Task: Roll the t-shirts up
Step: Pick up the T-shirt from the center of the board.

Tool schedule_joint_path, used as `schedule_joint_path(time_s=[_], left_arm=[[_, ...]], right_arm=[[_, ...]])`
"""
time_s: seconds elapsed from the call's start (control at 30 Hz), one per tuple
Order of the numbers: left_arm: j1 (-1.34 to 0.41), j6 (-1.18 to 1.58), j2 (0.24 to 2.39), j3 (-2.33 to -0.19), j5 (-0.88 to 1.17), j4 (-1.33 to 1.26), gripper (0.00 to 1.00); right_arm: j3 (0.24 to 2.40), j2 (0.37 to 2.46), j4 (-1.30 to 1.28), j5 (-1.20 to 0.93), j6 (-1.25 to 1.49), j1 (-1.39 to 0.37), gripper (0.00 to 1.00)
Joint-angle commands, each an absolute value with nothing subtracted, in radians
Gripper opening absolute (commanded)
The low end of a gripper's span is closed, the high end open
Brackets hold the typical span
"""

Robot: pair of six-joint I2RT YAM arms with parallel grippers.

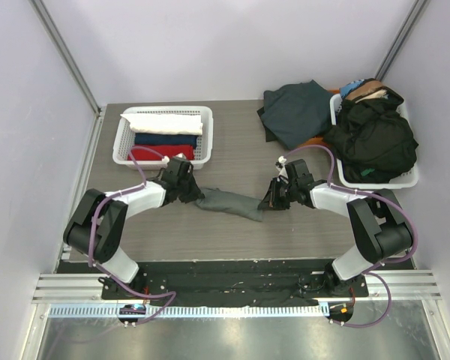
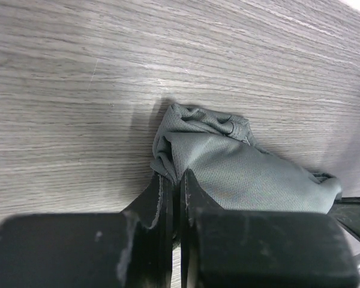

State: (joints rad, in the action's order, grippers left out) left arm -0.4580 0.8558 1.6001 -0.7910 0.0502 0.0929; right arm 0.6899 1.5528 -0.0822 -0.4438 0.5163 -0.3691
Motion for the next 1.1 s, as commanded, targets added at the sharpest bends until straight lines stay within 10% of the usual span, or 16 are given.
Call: schedule_joint_path(time_s=[0.0,0.67,1.07], left_arm=[[-0.471,0.847,1.563,-0.768,-0.058,0.164,0.00],[-0.416,0.732,1.284,-1.054,-0.256,0.558,0.00],[-0.184,0.650,1.436,-1.345,-0.262,0.617,0.00]], right_arm=[[0.686,1.508,-0.103,-0.456,0.543,-0.370,0.01],[0.965,1.377,-0.256,-0.468,0.612,-0.393,0.01],[1.504,1.767,-0.219,-0.436,0.661,-0.511,0.01]])
